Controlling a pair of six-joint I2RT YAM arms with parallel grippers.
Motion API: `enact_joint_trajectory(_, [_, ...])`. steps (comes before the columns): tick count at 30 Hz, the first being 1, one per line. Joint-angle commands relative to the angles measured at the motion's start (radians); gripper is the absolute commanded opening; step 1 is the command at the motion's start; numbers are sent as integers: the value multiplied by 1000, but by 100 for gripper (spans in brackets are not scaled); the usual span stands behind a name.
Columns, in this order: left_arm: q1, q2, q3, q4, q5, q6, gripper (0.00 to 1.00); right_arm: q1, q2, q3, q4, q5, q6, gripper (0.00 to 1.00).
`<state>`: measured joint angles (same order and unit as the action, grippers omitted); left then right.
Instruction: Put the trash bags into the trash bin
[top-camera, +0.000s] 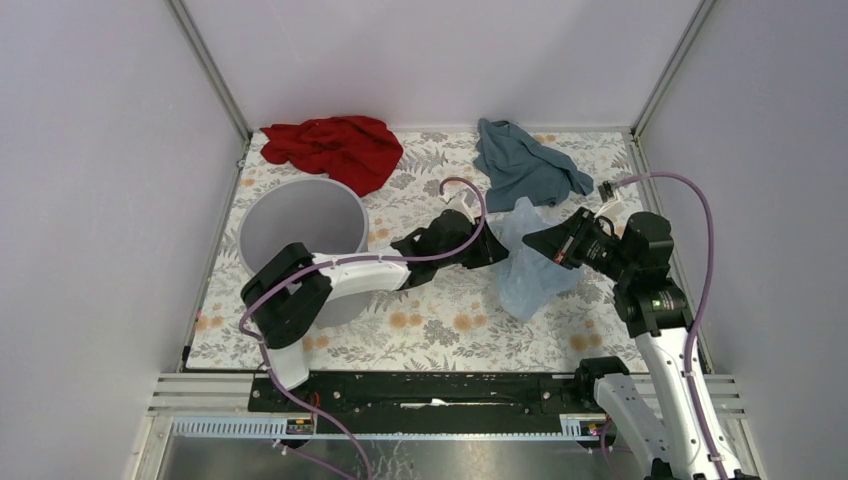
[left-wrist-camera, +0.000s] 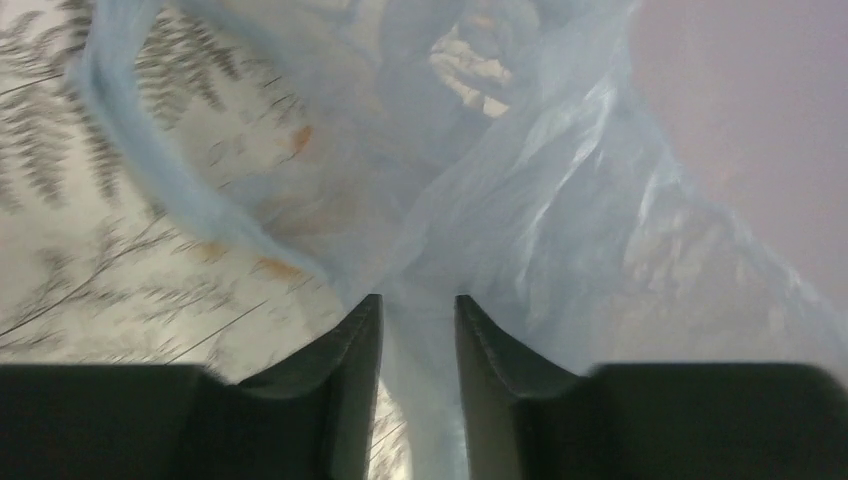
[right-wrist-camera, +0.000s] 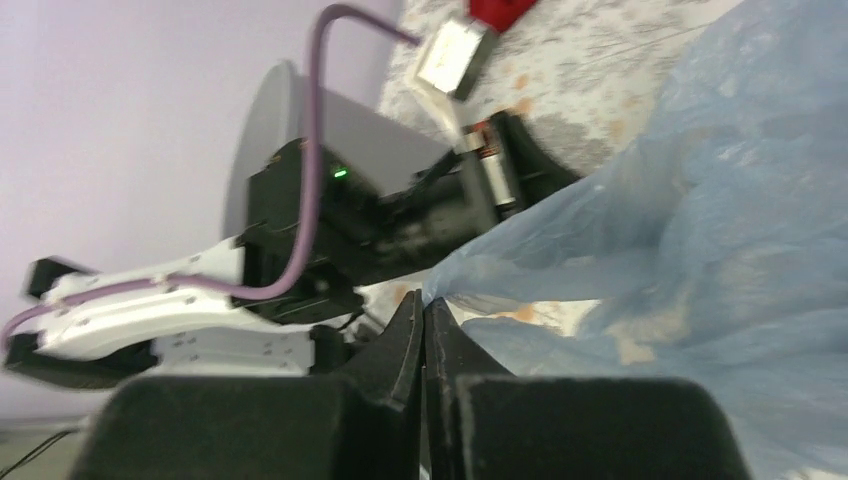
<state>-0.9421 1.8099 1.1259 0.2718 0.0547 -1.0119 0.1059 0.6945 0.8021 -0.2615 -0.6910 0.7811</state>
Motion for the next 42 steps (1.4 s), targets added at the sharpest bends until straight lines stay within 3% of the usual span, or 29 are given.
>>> enact_joint_trajectory(1, [6, -178, -82, -28, 29, 106, 45, 2, -10, 98, -181, 199, -229, 0])
enact_joint_trajectory(4, [7, -271, -122, -184, 0, 192, 71, 1, -15, 142, -277, 337, -334, 0])
enact_joint_trajectory(8, [8, -278, -91, -360, -65, 290, 86, 2, -35, 170, -347, 411, -403, 0])
enact_joint_trajectory(17, [88, 10, 198, -477, -143, 371, 87, 2, -66, 163, -381, 386, -405, 0])
enact_joint_trajectory(27, [146, 311, 414, -426, -103, 404, 73, 2, -56, 148, -392, 350, -425, 0])
enact_joint_trajectory(30, [152, 367, 422, -404, -72, 385, 58, 2, -47, 136, -390, 335, -427, 0])
enact_joint_trajectory(33, [161, 383, 392, -361, -22, 374, 37, 2, -34, 112, -393, 315, -430, 1])
enact_joint_trajectory(39, [187, 271, 278, -318, -40, 390, 3, 3, 15, -17, -316, 197, -390, 8])
enact_joint_trajectory(42, [205, 196, 219, -323, -45, 406, 0, 3, 52, -50, -274, 124, -366, 21])
